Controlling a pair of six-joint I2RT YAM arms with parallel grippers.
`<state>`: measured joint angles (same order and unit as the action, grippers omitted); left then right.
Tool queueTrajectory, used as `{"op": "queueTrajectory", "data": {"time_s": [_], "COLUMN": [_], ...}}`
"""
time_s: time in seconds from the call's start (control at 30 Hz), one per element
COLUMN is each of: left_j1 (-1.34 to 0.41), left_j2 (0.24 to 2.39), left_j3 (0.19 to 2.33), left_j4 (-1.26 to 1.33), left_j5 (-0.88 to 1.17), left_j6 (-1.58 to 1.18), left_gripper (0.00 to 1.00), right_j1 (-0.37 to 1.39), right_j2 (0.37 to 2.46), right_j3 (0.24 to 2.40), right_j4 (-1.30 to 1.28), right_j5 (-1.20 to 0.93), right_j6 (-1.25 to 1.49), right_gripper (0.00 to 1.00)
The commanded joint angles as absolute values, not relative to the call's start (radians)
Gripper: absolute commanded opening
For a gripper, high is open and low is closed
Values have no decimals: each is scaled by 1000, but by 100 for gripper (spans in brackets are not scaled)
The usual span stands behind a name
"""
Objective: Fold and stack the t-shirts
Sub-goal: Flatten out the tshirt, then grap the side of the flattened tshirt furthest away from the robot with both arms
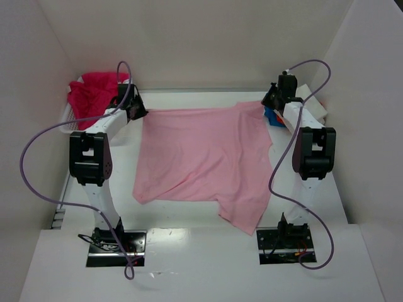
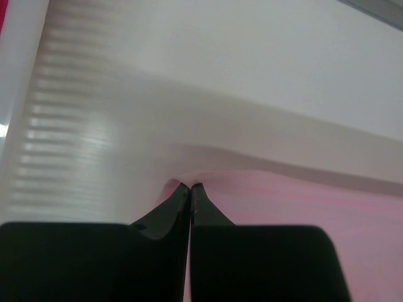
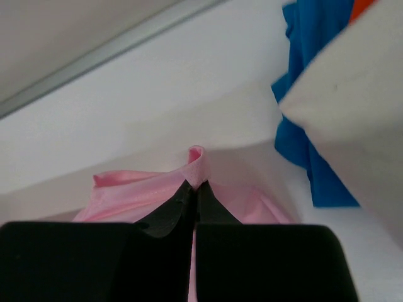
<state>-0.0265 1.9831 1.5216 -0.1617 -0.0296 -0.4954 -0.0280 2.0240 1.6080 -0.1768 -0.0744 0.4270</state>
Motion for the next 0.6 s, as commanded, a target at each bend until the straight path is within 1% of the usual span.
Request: {"op": "queueTrajectory", "data": {"time_s": [0.0,0.2,0.3,0.5,0.57], "left_j1": [5,15,24,28,34], "left_j2": [2046,2092,2102,2055,2015], "left_j3": [1642,1688,1704,1687,1644], "left_j4": [-109,-118,-129,-138,-147], "left_j5": [-89,-83,-78,-87,-87], "left_j6": [-446,-428,-417,-396,-385], "left_gripper": [0,0,0,0,0], "right_j1": [-31,-31,-31,-31,-31], "right_j2": [2104,2179,2193,2098,2048], "right_j3": [1779,1885,1896,1778,1687], "right_j4": [-153,-171,-190,-174,-148], "right_j5": [-20,-46,-63,-72,-84], "right_j6": [422,418,413,403,403], "right_gripper": [0,0,0,0,0]}}
